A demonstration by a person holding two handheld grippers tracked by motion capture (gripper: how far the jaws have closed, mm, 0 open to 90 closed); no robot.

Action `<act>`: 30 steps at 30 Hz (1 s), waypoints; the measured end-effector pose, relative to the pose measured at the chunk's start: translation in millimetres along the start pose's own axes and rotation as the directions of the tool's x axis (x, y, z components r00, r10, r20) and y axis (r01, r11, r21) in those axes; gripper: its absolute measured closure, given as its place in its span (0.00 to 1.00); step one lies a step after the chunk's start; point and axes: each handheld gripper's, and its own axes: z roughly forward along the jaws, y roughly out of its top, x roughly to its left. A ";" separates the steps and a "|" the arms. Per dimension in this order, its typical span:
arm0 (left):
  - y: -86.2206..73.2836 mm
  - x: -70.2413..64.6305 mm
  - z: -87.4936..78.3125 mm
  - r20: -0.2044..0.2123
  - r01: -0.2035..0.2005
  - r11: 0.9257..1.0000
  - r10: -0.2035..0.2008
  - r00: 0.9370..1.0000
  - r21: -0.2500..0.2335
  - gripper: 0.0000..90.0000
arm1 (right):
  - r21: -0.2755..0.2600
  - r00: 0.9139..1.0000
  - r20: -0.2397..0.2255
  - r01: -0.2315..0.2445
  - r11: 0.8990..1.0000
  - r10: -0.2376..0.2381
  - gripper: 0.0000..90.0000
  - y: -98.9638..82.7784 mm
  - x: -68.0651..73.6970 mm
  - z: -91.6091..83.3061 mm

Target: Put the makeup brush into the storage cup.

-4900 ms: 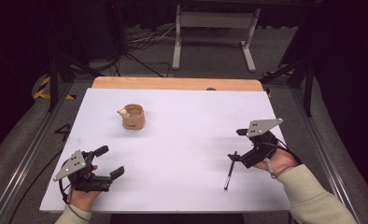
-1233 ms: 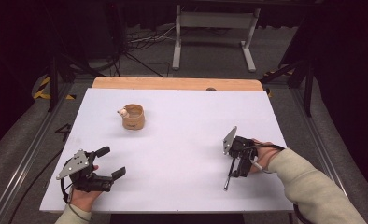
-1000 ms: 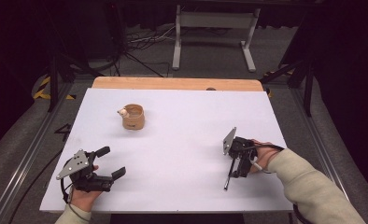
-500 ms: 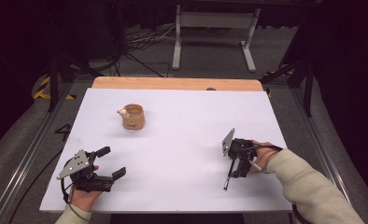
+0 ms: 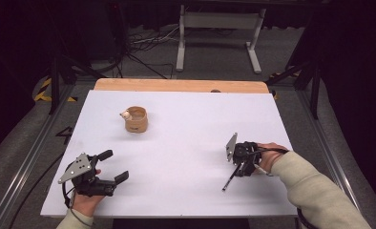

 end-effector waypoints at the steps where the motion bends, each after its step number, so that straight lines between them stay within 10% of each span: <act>1: 0.0 0.0 0.0 0.000 0.000 1.000 0.000 1.000 0.000 0.00 | 0.003 1.000 0.001 0.010 1.000 -0.010 0.64 0.5 0.8 0.0; 8: -0.1 0.1 -0.1 0.000 0.000 1.000 0.000 1.000 0.000 0.00 | 0.044 0.998 -0.013 0.067 0.997 -0.067 0.92 3.7 3.5 -1.1; 15: -0.9 -0.6 1.1 -0.003 0.002 1.000 -0.002 1.000 0.002 0.00 | 0.054 0.997 -0.013 0.076 0.996 -0.075 0.93 5.4 3.9 -1.6; 30: -1.1 -0.9 2.2 -0.013 -0.021 1.000 0.022 1.000 0.015 0.00 | -0.164 0.998 0.056 0.022 0.986 -0.013 0.93 3.1 1.7 -22.8</act>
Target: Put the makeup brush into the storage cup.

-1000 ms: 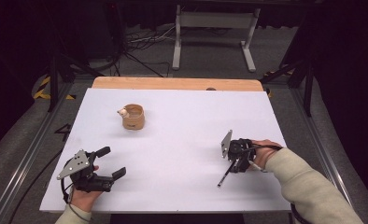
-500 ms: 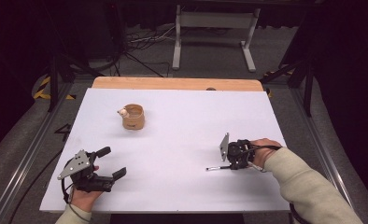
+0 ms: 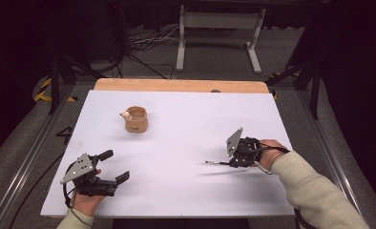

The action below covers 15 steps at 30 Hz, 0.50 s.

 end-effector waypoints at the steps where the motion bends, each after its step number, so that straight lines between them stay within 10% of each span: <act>1: 0.0 0.0 0.0 0.000 0.000 1.000 0.000 1.000 0.000 0.00 | -0.029 1.000 0.006 -0.007 1.000 0.007 0.93 -0.1 -0.5 -1.8; 8: 0.2 0.1 -0.3 -0.001 -0.004 1.000 0.004 1.000 0.001 0.00 | -0.210 0.997 0.044 -0.046 0.977 0.056 0.93 -0.9 -1.8 -10.7; 15: 0.3 -0.1 -0.4 0.000 -0.004 1.000 0.004 1.000 -0.002 0.00 | -0.393 0.989 0.087 -0.073 0.917 0.116 0.93 -4.4 -0.5 -17.4</act>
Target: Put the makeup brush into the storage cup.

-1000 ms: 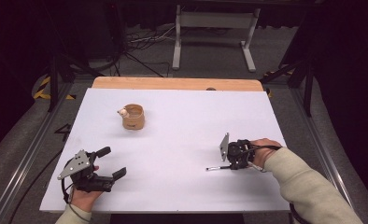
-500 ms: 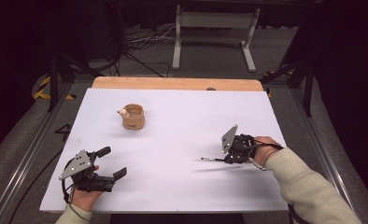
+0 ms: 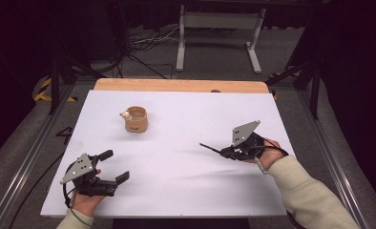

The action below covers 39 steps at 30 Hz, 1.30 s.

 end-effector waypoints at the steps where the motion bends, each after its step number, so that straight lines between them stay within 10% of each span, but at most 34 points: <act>1: -0.2 0.0 0.2 -0.001 0.000 1.000 0.000 1.000 -0.002 0.00 | -0.031 1.000 0.004 -0.006 1.000 0.006 0.93 -0.8 0.3 -0.8; 10: 0.0 -0.1 -0.2 0.000 0.004 1.000 -0.004 1.000 -0.002 0.00 | -0.217 0.997 0.027 -0.062 0.974 0.069 0.93 -6.4 4.0 -0.6; 22: 0.0 0.0 0.2 0.003 0.001 1.000 -0.001 1.000 0.002 0.00 | -0.455 0.991 0.029 -0.104 0.884 0.132 0.93 -13.0 12.0 15.5; 39: 2.8 -0.6 0.4 0.004 0.008 1.000 -0.008 1.000 -0.007 0.00 | -0.561 0.986 0.016 -0.128 0.818 0.165 0.93 3.3 24.0 52.7</act>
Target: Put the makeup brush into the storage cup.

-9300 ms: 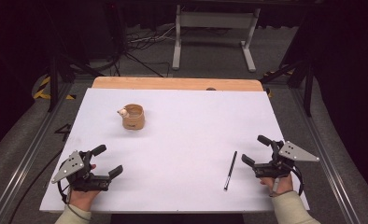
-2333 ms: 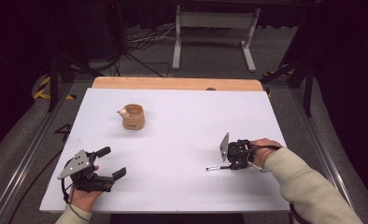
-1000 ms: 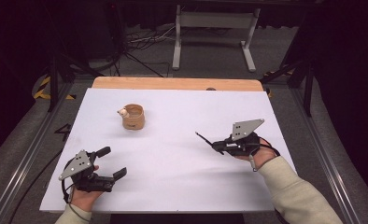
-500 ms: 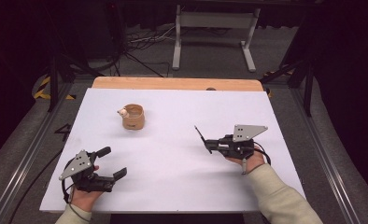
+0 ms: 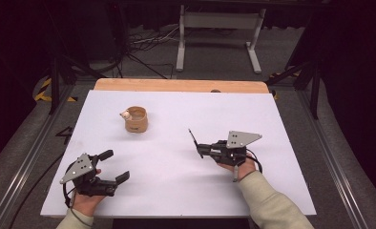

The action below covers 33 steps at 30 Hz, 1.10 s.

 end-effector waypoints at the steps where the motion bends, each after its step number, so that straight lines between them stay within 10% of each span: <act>1: 1.5 -0.3 0.1 0.001 -0.004 1.000 0.004 1.000 -0.004 0.00 | -0.003 1.000 0.000 0.000 1.000 0.000 0.93 -0.4 0.8 2.1; 33: 38.6 -10.0 30.7 0.096 -0.024 1.000 0.025 0.995 -0.016 0.00 | -0.079 1.000 -0.008 -0.024 0.997 0.024 0.93 2.2 7.7 38.9</act>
